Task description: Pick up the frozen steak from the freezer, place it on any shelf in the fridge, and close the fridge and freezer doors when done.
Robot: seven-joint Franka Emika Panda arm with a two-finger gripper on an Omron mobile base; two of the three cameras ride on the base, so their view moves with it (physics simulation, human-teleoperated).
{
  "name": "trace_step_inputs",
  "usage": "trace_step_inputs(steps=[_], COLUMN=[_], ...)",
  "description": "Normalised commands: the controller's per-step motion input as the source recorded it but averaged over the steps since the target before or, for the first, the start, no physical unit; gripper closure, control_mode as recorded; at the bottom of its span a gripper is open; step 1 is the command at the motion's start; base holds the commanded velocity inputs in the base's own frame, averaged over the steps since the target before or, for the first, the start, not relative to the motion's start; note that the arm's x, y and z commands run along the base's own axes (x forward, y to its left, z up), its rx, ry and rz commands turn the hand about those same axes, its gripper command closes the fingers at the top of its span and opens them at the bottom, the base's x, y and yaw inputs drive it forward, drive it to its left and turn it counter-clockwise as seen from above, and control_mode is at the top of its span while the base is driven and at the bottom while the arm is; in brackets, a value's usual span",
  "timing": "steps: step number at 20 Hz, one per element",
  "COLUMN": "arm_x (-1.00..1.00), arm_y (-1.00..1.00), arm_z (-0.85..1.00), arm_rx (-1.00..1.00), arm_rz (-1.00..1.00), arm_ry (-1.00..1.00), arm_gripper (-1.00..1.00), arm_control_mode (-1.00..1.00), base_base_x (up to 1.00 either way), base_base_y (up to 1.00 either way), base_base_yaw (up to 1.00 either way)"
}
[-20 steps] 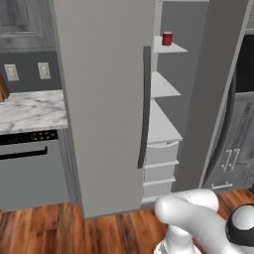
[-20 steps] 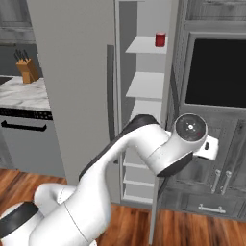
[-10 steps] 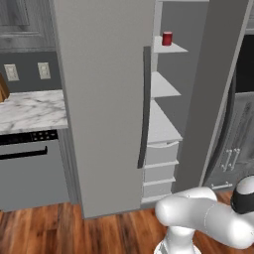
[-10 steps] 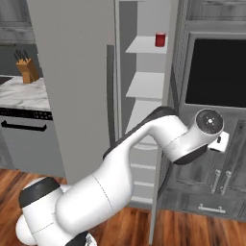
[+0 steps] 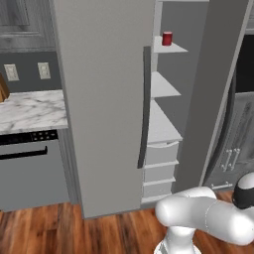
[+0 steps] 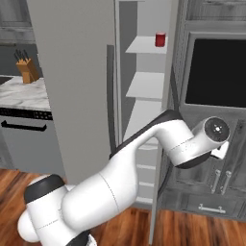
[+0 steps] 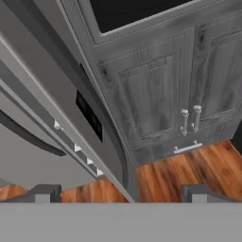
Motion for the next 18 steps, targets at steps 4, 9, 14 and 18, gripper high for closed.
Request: trace_step_inputs(steps=[4, 9, 14, 18], arm_x=[0.38, 0.32, 0.36, 0.27], arm_y=[0.0, 0.0, 0.0, 0.02], arm_z=[-0.07, -0.01, -0.01, -0.01], arm_rx=[0.05, 0.05, 0.07, 0.1], arm_rz=[0.0, 0.0, 0.0, 0.0], arm_ry=[-0.02, 0.0, 0.0, 0.0], arm_gripper=[-1.0, -1.0, -1.0, -1.0], arm_control_mode=[-1.0, -1.0, -1.0, -1.0], base_base_x=[0.0, 0.0, 0.0, 0.0], base_base_y=[0.0, 0.0, 0.0, 0.0], base_base_yaw=[0.0, 0.0, 0.0, 0.0])
